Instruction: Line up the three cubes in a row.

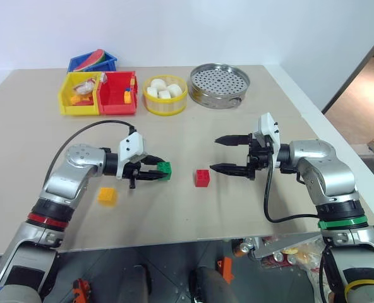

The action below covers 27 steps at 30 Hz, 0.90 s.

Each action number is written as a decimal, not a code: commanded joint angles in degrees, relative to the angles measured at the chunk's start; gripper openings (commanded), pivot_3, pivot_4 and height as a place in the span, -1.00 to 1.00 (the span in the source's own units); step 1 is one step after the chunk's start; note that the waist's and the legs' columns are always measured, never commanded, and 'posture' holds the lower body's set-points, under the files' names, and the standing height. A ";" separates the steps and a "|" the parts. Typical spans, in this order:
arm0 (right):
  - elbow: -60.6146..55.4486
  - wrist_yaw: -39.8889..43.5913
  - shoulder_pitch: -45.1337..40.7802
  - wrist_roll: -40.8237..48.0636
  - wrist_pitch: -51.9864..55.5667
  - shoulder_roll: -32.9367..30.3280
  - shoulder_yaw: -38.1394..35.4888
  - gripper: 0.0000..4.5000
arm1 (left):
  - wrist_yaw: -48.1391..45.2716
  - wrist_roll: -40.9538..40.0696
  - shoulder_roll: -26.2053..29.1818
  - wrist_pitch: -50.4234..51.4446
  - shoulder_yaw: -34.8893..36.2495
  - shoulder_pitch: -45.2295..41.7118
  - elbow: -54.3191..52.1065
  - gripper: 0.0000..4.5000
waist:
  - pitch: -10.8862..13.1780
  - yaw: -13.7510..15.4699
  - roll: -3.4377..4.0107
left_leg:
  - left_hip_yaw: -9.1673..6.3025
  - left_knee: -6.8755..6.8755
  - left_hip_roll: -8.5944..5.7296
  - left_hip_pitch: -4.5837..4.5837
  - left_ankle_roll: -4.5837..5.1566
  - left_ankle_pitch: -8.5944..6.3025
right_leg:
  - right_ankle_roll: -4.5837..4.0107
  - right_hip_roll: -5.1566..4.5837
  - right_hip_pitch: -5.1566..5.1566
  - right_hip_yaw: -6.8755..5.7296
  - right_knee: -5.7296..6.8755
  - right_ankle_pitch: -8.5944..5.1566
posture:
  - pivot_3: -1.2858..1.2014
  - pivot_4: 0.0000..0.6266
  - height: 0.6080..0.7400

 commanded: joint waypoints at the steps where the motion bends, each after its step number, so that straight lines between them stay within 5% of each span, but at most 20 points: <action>1: -1.71 0.12 -0.14 0.00 -1.49 -0.34 -0.07 1.00 | -1.35 0.49 -0.88 -0.57 -0.68 -1.58 0.21 -0.29 | 0.00 -0.05 0.00 | 0.00 -0.01 0.00 0.00 0.00 0.00 | 0.00 0.02 -0.02 0.00 0.00 0.00 | 0.03 -0.52 1.00; 27: -1.68 -1.70 1.58 -1.37 -4.65 -0.94 -0.05 1.00 | 0.62 5.35 -5.52 0.26 -3.14 -2.38 1.64 -0.29 | 0.00 -0.02 0.00 | -0.03 0.02 0.00 -0.01 0.01 0.00 | 0.00 0.03 -0.02 0.00 0.02 0.00 | 0.03 -0.52 1.00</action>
